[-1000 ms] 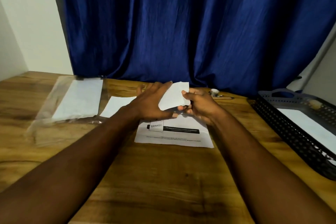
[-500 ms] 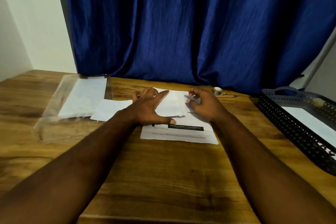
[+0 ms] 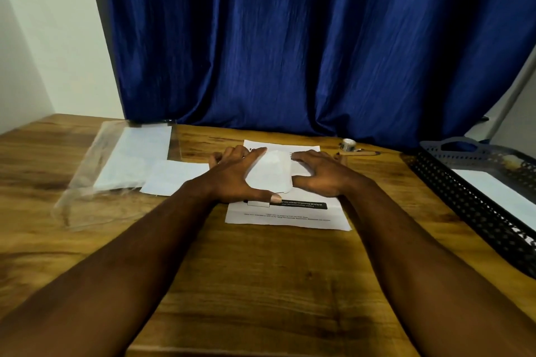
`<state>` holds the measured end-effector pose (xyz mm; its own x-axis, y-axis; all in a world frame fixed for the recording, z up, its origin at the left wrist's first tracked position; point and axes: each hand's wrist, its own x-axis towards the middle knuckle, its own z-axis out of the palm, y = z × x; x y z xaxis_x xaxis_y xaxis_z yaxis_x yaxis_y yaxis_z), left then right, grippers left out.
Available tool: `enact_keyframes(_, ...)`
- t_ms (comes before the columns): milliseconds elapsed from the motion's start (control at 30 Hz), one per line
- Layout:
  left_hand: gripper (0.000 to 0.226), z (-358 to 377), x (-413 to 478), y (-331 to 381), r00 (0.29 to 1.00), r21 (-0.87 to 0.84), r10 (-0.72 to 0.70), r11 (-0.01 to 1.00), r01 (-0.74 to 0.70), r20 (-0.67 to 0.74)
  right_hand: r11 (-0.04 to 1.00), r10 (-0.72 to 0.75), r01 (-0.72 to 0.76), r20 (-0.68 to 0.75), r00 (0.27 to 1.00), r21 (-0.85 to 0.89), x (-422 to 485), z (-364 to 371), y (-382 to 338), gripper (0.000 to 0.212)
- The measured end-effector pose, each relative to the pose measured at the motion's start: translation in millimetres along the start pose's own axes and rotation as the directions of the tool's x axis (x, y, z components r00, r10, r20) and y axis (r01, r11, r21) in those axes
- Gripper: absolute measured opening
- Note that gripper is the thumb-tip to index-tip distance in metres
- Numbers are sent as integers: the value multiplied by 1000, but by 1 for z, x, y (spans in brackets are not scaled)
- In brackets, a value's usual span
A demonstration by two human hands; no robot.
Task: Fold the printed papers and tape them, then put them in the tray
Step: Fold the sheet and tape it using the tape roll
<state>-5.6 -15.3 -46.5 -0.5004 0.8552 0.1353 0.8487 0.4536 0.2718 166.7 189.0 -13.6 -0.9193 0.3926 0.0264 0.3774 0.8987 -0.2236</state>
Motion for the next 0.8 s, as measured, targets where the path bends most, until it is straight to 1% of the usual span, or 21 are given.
enact_keyframes(100, 132, -2, -1, 2, 1000, -13, -11, 1000, 11, -8, 999, -3, 4, -36, 999, 41, 1, -2, -3, 92)
enact_keyframes(200, 131, -1, -3, 2, 1000, -25, -9, 1000, 9, -17, 983, 10, 4, -75, 997, 184, 1, -1, 1, 94)
enact_keyframes(300, 123, 0, -3, 3, 999, -24, -3, 1000, 1, -53, 949, 37, 13, -151, 988, 316, 1, -2, 12, 84)
enact_keyframes(367, 117, 1, -2, 4, 996, -5, 0, 1000, 0, -92, 928, 75, -9, -162, 984, 373, 0, -5, 18, 77)
enact_keyframes(400, 114, 1, -2, 4, 993, 3, 2, 1000, -2, -117, 917, 95, -23, -162, 982, 399, -1, -6, 19, 80)
enact_keyframes(500, 108, 3, -2, 2, 985, 15, 7, 1000, -5, -170, 895, 154, -70, -158, 975, 441, 0, -6, 19, 97)
enact_keyframes(567, 107, 4, -1, 1, 983, 9, 6, 1000, -4, -182, 876, 205, -108, -159, 966, 471, -1, -6, 19, 97)
enact_keyframes(633, 106, 4, 0, 1, 981, -16, 3, 1000, -7, -193, 839, 268, -140, -176, 947, 525, -1, -7, 19, 96)
enact_keyframes(700, 106, 4, 1, 0, 981, -42, -4, 999, -4, -195, 760, 340, -149, -193, 920, 632, 0, -8, 21, 97)
enact_keyframes(733, 105, 3, 1, -1, 982, -49, -13, 999, 4, -189, 715, 372, -145, -197, 907, 684, 0, -9, 22, 93)
enact_keyframes(800, 103, 3, 2, -1, 982, -55, -30, 998, 20, -185, 648, 398, -126, -192, 897, 751, -1, -12, 23, 79)
